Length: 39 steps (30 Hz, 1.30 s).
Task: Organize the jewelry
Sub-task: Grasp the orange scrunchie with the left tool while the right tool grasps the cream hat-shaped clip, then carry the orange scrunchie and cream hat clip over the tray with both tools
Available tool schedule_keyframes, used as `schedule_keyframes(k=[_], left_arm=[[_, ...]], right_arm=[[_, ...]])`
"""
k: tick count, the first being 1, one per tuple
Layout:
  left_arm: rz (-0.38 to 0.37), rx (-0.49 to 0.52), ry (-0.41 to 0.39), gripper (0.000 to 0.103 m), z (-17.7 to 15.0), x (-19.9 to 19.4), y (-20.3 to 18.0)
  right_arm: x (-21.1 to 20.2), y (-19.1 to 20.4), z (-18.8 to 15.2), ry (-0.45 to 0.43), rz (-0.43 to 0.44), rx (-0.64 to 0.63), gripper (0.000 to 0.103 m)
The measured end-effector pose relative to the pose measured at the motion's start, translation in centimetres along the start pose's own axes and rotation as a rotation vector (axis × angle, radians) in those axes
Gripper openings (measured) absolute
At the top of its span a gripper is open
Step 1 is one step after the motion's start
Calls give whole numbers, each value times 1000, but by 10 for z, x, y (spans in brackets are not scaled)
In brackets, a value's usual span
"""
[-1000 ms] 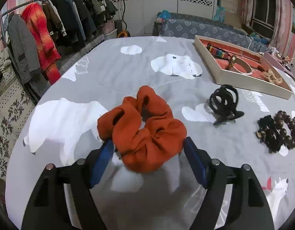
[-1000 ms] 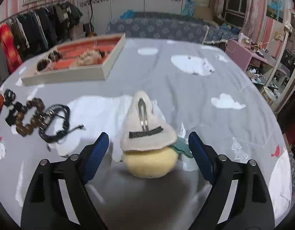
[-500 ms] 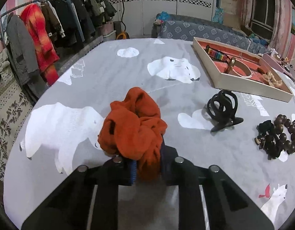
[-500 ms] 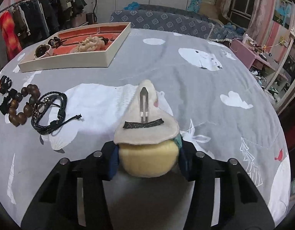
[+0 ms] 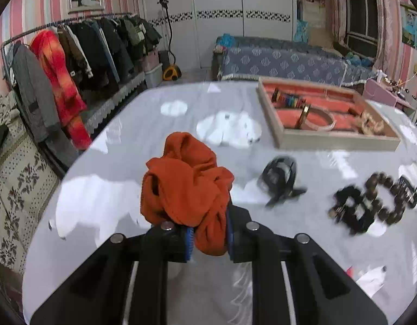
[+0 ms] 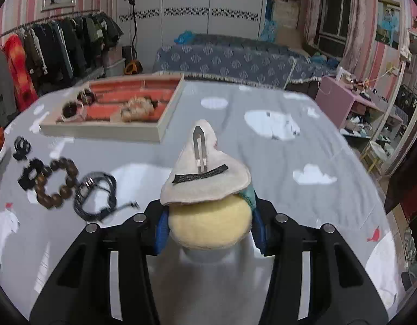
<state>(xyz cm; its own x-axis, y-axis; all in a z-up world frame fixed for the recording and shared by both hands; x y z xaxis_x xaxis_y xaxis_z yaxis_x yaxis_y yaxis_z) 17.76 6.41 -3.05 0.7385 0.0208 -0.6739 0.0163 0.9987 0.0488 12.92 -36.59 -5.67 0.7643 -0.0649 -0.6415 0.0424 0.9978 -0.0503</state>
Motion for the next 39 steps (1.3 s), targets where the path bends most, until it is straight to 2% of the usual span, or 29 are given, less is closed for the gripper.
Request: schedule_keyframes(k=[10,19,26,30,35,39], left_arm=[[-73,6,-108,19,60,-31,-40],[-151,26,-186,19,128,-37,-97],[-207,63,-197,19,156,-12,-135],[-252,26,-191,19,179,13,-147],[-247,33,-184,19,196,41,-162],[-259,2,-164,19,194,68,-163]], right_arm=[[-35,13,58,-115,49,14,49],[-35,42,127,-196,96,7,49],[-3,71,171,-208,149,4,50],[26,82,195,-199,176,12,50],[62,99,219,-181,186,-17,50],[93,102,222,-159,179,-13,50]])
Point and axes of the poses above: each gripper's, at about its wrist camera, not at the fingertips, and x roughly the way its jaws point, y to its left, z to its top, the point moved 1 cm from there along x, roughly the way its jaws point, and after that the axes turned 2 degrees about -x, right-handed, at the moved point
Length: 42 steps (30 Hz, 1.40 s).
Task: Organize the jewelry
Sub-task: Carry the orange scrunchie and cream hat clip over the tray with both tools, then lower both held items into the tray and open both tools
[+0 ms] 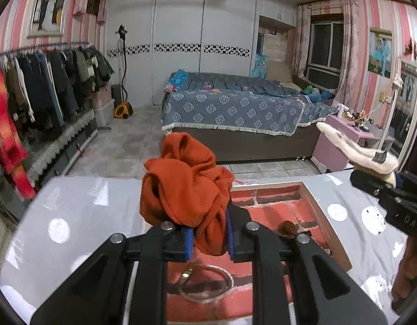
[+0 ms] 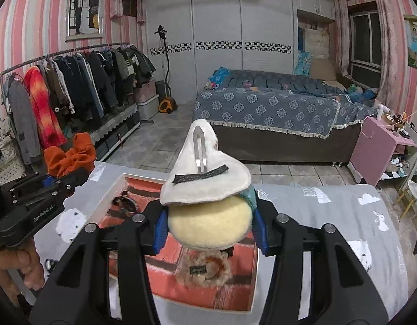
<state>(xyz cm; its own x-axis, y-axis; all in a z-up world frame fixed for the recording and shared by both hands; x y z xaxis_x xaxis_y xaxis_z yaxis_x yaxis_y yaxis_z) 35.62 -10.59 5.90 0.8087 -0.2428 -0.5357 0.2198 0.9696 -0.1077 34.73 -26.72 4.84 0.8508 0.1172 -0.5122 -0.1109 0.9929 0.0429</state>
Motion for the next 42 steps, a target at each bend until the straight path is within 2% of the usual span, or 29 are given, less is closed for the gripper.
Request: schedule_keyframes(k=[6,16,30,42], left_arm=[[6,26,42,18,-16,28,-3],[21,-25,109,19,-30,57,12],[59,-11,178,19,-52,87,15],[63,8,250,21,-66,104,15]], right_arm=[[39,-3,-15,56,-5,-1,50],[74,-12,-39,134,-24,3,50],[100,-16,-60,192,-43,16,51],[114,-20,-70,247,-47,16,52]])
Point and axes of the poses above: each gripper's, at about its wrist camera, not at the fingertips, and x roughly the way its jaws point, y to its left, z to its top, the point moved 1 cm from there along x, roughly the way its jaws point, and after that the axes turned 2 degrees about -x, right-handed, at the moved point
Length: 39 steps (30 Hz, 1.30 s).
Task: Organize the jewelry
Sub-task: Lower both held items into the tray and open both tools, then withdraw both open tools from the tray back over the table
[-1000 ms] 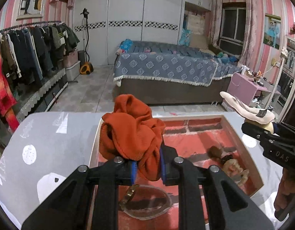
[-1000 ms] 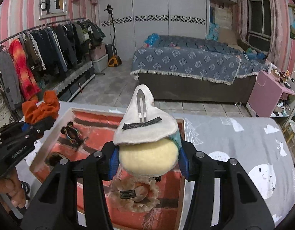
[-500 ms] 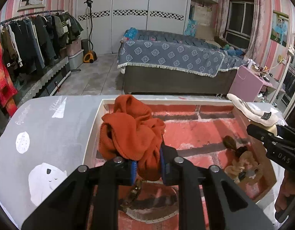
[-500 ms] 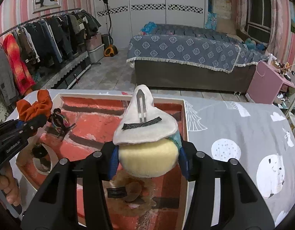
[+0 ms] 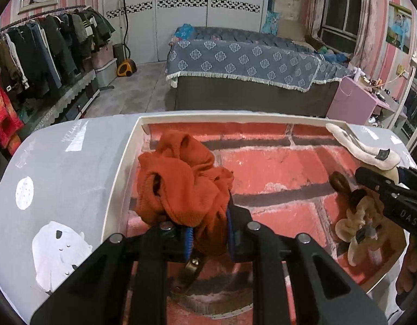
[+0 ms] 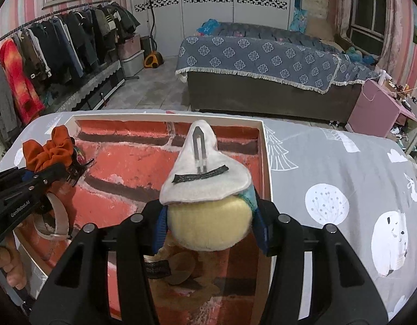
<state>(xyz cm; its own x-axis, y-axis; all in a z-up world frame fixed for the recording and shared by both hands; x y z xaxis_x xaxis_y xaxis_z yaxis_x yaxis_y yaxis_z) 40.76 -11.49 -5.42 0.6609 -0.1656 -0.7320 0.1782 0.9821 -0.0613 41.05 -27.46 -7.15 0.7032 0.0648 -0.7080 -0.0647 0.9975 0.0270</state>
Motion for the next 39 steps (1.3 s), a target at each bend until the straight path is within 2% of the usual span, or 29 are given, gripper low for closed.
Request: schedule_keyframes(k=[9,16,24,26,27,31,36,39], left_arm=[[11,13,19,24,-3,8,-3],[9,11,20,29,-3,10,-2],[12,14,14,45,-4,11,-1],[11,15,13,55,-4,9,-1],[10,13,7,58,-3,8,-1],[8,14,-17,70,1,-3,-2],[-4,12,-52,70,7,-27,-1],[-4,18,-110,70,16,-58,-3]], right_arm=[[13,2,-6,45,8,-13,53],[14,0,-7,48,12,-9,55],[12,-1,-7,41,19,-1,59],[11,-1,-6,35,19,0,64],[9,-1,-5,33,19,0,65],[-4,-1,1,6,25,0,68],[-31,-1,12,-53,33,-1,70],[-57,-3,19,-105,35,2,71]])
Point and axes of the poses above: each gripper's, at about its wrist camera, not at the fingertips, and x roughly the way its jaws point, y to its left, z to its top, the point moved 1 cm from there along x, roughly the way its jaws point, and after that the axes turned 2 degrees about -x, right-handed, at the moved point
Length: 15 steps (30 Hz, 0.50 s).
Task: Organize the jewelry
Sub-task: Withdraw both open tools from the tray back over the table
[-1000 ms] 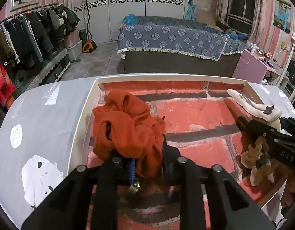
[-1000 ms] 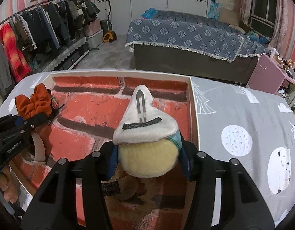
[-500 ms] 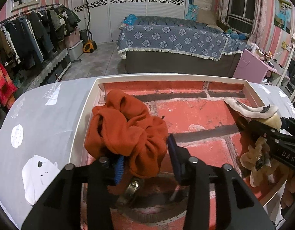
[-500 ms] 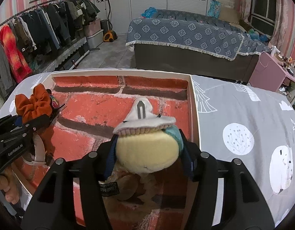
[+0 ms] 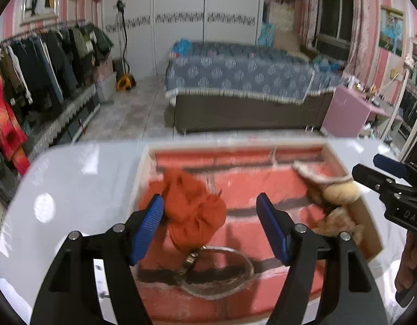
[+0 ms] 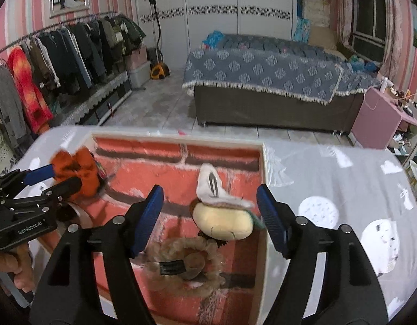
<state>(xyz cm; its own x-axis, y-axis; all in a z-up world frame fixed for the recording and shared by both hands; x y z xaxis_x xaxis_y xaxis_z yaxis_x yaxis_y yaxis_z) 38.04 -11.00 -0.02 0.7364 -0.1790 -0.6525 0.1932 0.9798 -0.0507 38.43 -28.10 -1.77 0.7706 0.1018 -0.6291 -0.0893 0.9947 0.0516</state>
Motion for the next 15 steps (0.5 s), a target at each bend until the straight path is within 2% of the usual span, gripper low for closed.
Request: schedule_keyframes(k=[2,5,9,12,15], left_arm=[[6,-2,-57,76,6,-29,2],[22,32,-102,77,9,-62,2],[51,49,-139,77,3,-103,14],[55,38,-149,77,-18,-134,24],[72,68,-137,77,-43,-151,25]], right_arm=[[-21,-2,5,-38,-9,4,72],[-55,-3,5,-81,-26,-31,77],[-96,-15,-7,-109,-50,-51,77],[-121,-25,-27,-106,-76,-66,77],[-137,-28,-52,-86,-91,-76,77]])
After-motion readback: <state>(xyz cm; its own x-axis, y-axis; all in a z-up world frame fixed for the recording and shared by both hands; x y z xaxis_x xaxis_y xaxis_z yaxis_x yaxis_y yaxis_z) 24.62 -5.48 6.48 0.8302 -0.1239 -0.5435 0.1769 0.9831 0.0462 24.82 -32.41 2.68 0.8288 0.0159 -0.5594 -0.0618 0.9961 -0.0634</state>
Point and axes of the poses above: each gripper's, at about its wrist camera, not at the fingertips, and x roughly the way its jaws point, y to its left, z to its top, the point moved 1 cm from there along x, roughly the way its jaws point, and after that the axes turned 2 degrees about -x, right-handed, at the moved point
